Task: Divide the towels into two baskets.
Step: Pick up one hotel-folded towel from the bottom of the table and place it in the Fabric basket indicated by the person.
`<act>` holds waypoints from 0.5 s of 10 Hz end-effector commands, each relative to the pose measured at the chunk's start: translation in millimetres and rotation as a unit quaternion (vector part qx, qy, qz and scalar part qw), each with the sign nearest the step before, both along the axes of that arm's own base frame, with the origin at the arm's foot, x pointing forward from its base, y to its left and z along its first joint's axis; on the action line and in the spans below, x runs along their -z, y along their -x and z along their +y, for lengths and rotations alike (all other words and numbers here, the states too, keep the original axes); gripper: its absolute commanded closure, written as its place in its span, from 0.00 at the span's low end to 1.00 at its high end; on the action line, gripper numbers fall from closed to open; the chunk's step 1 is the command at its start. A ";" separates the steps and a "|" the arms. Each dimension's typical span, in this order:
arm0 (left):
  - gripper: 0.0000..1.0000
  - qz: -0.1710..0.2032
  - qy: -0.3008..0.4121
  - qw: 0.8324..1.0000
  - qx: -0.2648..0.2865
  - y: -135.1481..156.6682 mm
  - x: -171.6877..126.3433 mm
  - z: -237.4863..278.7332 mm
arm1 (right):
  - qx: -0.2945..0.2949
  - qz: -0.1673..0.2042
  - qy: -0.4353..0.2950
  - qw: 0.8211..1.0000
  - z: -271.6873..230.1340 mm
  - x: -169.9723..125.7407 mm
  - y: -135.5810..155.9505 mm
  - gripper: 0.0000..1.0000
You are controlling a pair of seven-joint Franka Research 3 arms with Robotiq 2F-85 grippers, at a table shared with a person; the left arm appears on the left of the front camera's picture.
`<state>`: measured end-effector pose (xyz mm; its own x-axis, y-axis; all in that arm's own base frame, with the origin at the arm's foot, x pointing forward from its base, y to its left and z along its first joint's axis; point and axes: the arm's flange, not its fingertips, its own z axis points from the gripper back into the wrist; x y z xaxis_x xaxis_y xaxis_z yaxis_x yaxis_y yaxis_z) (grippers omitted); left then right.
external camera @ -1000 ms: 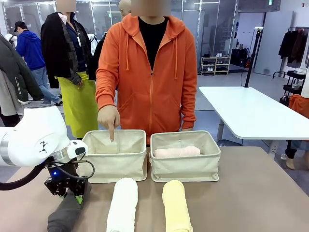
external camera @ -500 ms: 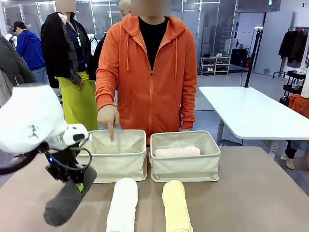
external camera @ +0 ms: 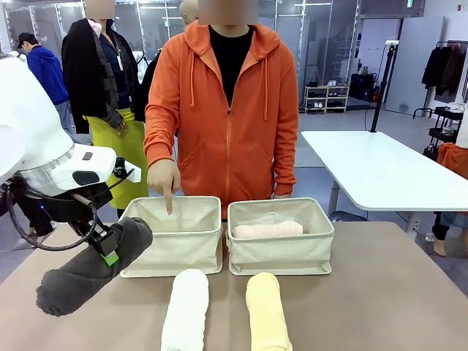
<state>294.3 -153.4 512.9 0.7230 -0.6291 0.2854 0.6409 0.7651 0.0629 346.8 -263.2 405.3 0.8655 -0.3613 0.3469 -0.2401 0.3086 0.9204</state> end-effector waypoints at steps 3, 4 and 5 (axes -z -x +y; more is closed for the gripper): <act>0.78 0.012 -0.003 0.999 -0.039 -9.6 10.4 3.1 | 0.003 0.004 0.004 1.000 1.5 -3.3 2.3 0.00; 0.62 0.015 -0.001 1.000 -0.020 -6.9 9.6 2.6 | 0.003 0.004 0.004 1.000 1.5 -3.3 2.3 0.00; 0.62 -0.044 -0.053 0.996 0.061 -5.7 -13.0 -14.6 | 0.003 0.004 0.004 1.000 1.5 -3.3 2.3 0.00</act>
<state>302.1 -156.9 505.3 0.7216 -0.6445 0.2527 0.6464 0.7580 0.0874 346.9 -263.2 405.3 0.8656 -0.3612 0.3469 -0.2401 0.3085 0.9204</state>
